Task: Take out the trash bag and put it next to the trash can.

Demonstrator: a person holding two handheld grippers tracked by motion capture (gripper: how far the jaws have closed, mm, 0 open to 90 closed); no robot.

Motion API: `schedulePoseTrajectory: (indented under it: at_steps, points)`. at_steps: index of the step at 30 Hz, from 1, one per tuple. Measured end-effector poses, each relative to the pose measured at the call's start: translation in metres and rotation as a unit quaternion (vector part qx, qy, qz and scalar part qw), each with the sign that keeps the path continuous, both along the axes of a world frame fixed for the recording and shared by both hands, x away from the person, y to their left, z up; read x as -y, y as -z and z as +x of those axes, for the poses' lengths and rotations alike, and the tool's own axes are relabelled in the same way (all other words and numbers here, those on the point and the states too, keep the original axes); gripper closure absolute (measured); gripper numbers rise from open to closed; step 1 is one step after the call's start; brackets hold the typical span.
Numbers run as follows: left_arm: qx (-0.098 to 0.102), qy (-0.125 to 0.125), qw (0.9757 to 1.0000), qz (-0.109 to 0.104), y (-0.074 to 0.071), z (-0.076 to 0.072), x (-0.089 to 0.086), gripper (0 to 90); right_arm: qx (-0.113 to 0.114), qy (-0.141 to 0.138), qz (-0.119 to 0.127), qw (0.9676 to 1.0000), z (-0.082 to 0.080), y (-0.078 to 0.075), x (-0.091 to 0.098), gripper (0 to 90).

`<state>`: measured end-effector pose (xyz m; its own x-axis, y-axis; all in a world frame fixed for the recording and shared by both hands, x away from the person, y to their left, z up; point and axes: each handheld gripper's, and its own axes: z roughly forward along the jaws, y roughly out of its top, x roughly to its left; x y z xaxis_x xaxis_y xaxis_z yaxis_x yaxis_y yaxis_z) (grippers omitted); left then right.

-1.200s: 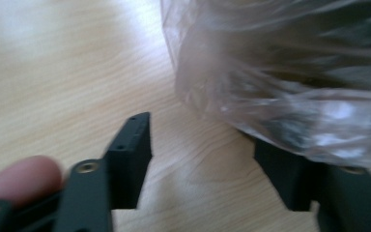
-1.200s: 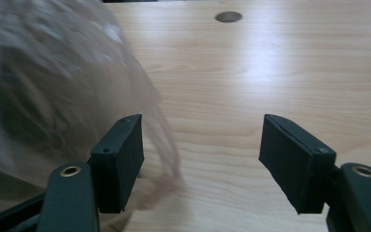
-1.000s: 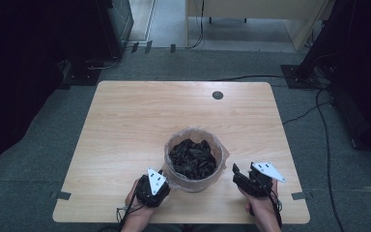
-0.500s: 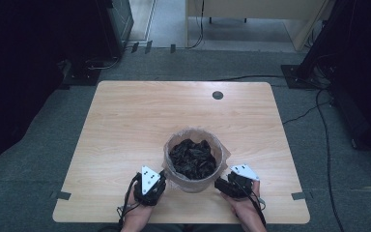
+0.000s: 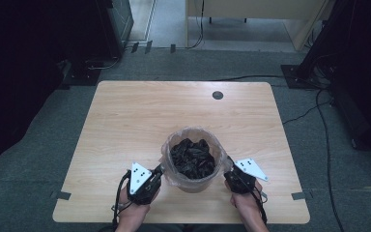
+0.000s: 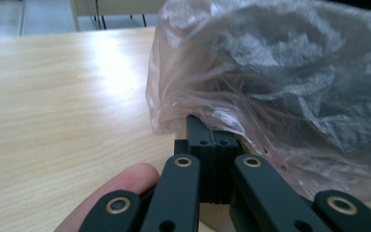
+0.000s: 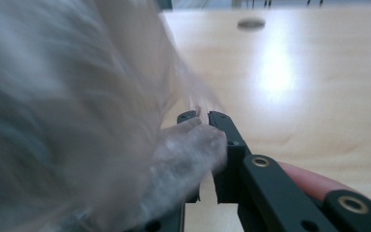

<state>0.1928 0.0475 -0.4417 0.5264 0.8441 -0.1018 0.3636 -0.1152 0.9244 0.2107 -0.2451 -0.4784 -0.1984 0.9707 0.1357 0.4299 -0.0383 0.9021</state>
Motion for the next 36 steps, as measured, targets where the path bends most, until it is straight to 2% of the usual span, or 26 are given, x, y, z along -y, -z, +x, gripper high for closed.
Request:
schedulePoseTrajectory:
  at_steps: [3,6,13,17,21,26,28,30,31,33,35,36]
  points:
    - [0.004,-0.002,1.0,-0.007,-0.009,-0.003,0.0,90.0,0.026,0.003,-0.004,0.9996,-0.004,-0.017,-0.002,86.1]
    - [0.0,-0.007,0.9997,-0.025,-0.017,-0.005,0.0,90.0,0.047,0.006,-0.004,0.9989,-0.009,-0.031,-0.005,86.0]
    - [0.023,-0.009,0.9996,-0.016,-0.035,-0.003,0.004,90.0,0.068,0.036,-0.009,0.997,-0.013,-0.051,-0.005,86.2]
    - [0.036,-0.003,0.9993,-0.01,-0.044,-0.001,0.01,90.0,0.094,0.035,-0.022,0.9947,-0.013,-0.065,-0.009,86.5]
    - [0.04,0.01,0.999,-0.015,-0.051,0.0,0.02,90.0,0.12,0.027,-0.023,0.9922,-0.012,-0.077,-0.02,86.5]
    - [0.04,0.037,0.9979,-0.036,-0.063,0.008,0.031,90.0,0.131,-0.001,-0.013,0.9913,-0.007,-0.089,-0.039,86.5]
    - [0.029,0.063,0.9957,-0.06,-0.071,0.011,0.034,90.0,0.135,-0.013,-0.007,0.9907,-0.004,-0.098,-0.045,86.4]
    - [0.028,0.084,0.9929,-0.08,-0.079,0.012,0.035,90.0,0.14,-0.017,0.006,0.99,-0.002,-0.109,-0.048,86.4]
    - [0.031,0.088,0.9922,-0.082,-0.083,0.012,0.035,90.0,0.142,-0.02,0.013,0.9896,-0.001,-0.114,-0.05,86.3]
    - [0.04,0.082,0.9931,-0.074,-0.085,0.013,0.036,90.0,0.151,-0.029,0.018,0.988,-0.002,-0.123,-0.052,84.6]
    - [0.035,0.078,0.9944,-0.063,-0.081,0.016,0.036,90.0,0.15,-0.037,0.015,0.9878,-0.003,-0.126,-0.052,76.8]
    - [0.03,0.075,0.9952,-0.056,-0.078,0.017,0.035,90.0,0.142,-0.041,0.017,0.9888,-0.003,-0.126,-0.05,71.9]
